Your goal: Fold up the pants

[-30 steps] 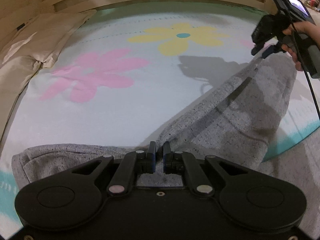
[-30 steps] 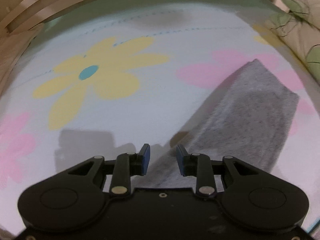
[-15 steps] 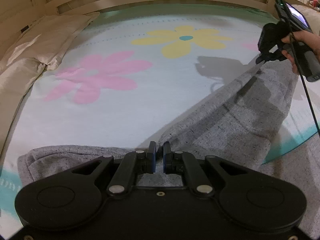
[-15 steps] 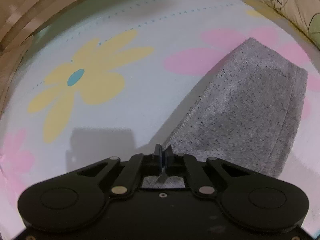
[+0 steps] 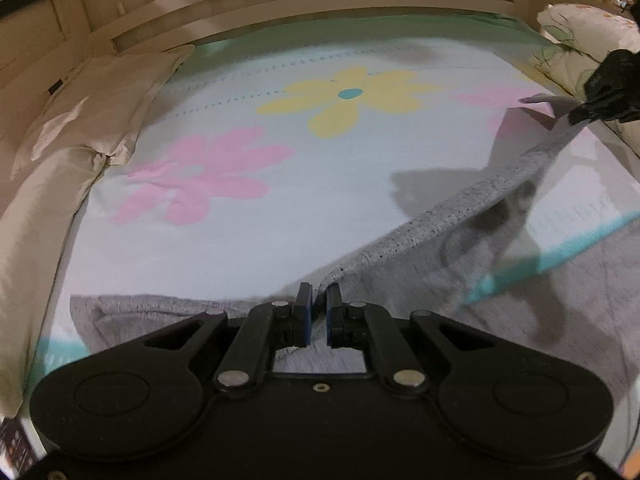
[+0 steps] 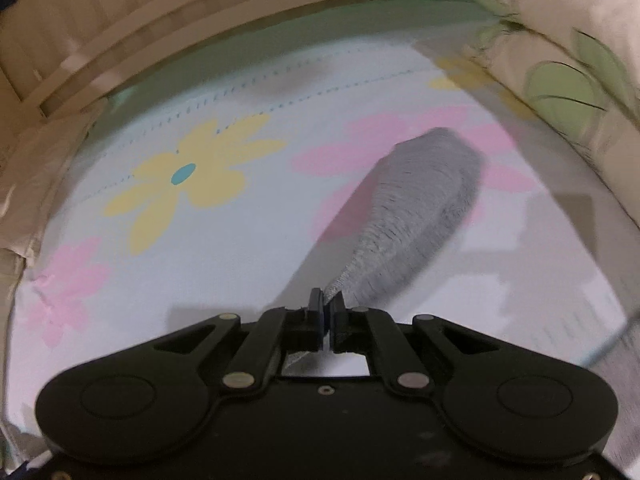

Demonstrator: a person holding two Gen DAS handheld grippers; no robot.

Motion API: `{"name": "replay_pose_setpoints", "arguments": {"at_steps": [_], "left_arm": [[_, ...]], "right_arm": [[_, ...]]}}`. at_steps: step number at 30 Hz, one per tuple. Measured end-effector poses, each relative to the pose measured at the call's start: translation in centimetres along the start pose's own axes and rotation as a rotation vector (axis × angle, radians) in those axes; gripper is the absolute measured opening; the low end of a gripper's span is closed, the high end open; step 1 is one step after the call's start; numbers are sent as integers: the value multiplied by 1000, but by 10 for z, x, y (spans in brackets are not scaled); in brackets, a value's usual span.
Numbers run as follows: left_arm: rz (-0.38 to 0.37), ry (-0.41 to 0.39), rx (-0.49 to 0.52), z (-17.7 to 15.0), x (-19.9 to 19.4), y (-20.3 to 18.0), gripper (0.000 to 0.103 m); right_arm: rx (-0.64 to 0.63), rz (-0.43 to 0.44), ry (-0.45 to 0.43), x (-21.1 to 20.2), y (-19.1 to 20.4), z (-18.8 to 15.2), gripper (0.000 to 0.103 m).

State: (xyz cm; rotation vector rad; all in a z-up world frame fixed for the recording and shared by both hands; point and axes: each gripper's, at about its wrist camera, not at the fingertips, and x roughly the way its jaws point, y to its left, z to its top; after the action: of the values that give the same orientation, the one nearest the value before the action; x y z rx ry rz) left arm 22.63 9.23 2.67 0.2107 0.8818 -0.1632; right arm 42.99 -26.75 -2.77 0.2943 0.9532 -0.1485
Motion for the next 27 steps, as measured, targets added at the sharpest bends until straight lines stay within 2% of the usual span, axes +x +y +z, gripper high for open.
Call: {"name": "replay_pose_setpoints", "arguments": {"at_steps": [5, 9, 12, 16, 20, 24, 27], "left_arm": [[26, 30, -10, -25, -24, -17, 8], [52, 55, -44, -48, -33, -31, 8], [79, 50, -86, -63, -37, -38, 8], [79, 68, -151, -86, -38, -43, 2], [95, 67, -144, -99, -40, -46, 2], [106, 44, -90, -106, -43, -51, 2], [62, 66, -145, -109, -37, -44, 4]], "right_arm": [[4, 0, -17, -47, -26, -40, 3], [-21, -13, 2, -68, -40, -77, 3], [-45, -38, 41, -68, -47, -95, 3], [-78, -62, 87, -73, -55, -111, 4], [-91, -64, 115, -76, -61, -135, 3], [-130, -80, 126, -76, -64, -156, 3], [-138, -93, 135, -72, -66, -163, 3]]}}
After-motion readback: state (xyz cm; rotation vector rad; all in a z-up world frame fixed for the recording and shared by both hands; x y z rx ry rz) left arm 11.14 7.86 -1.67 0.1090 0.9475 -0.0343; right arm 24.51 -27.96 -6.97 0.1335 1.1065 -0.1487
